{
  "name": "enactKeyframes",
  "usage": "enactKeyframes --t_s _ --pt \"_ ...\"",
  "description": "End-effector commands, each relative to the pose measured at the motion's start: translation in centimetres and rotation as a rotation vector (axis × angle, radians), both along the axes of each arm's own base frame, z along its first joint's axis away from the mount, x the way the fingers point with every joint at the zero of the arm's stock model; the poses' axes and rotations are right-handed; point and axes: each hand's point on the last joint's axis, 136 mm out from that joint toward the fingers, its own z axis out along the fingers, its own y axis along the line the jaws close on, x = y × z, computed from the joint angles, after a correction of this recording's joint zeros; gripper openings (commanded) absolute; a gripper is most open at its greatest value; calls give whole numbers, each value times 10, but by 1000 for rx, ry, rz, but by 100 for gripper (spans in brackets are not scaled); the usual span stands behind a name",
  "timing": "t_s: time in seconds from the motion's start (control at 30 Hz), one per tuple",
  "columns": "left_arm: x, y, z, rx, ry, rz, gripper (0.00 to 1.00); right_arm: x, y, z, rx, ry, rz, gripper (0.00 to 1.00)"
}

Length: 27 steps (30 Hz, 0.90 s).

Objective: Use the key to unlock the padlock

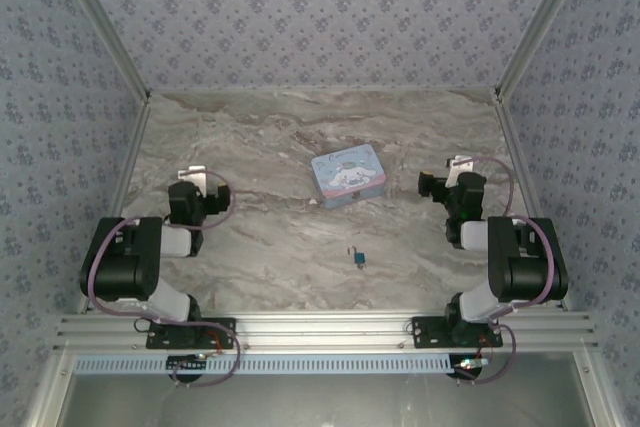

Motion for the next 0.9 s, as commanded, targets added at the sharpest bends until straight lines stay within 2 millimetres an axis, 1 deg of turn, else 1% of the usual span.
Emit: enactKeyframes --t_s 0.0,0.17,0.27,0.87 --pt "18 5 23 -47 -64 11 99 0 -1 -2 -22 9 -3 100" --pt "18 5 23 -42 -63 12 99 0 -1 -2 -28 10 -7 100" --pt "18 5 23 -39 -64 14 99 1 2 -2 -48 12 0 100" --pt "18 4 24 -34 -66 16 99 1 2 -2 -44 14 -1 100"
